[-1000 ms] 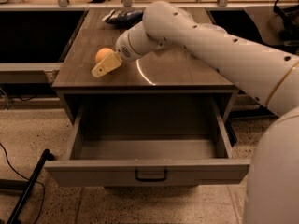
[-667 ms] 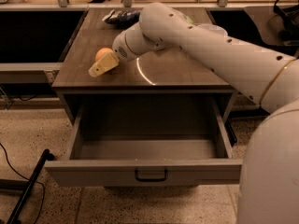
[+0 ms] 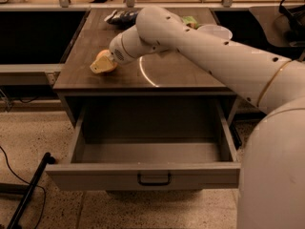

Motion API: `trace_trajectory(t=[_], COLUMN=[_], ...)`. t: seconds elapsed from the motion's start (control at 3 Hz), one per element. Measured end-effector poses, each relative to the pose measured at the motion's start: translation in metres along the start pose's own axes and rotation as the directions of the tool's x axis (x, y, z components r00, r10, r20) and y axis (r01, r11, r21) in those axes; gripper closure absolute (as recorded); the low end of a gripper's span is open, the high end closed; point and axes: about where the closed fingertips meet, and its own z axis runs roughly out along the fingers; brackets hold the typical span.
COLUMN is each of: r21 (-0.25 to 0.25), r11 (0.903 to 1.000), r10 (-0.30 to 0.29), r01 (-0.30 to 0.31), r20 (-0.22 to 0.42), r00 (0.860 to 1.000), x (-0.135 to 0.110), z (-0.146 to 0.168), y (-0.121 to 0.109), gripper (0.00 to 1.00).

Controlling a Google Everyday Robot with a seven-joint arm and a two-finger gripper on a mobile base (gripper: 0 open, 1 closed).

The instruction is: Place orange into top drawer

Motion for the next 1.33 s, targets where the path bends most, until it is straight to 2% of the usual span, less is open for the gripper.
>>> trace_trajectory(t=[0.33,0.67,1.0,1.33], r21=[-0.017,-0.059,-0.100,-0.102], r11=[0.9997,0.9971,0.9914,0.9911], r10=[-0.017,-0.041,-0.067,-0.067], r01=[0.018,0.047,0.085,0.085], r20=[0.042,0.107,0.168,0.167], r00=[0.999,0.993,0.983,0.984], x=[-0.007,-0.007,0.006,0.005], z=[-0.011,-0.038,-0.086,-0.085], y=[0.013,0.037,0.061,0.062], gripper=[0.63,0.86,1.00,1.00])
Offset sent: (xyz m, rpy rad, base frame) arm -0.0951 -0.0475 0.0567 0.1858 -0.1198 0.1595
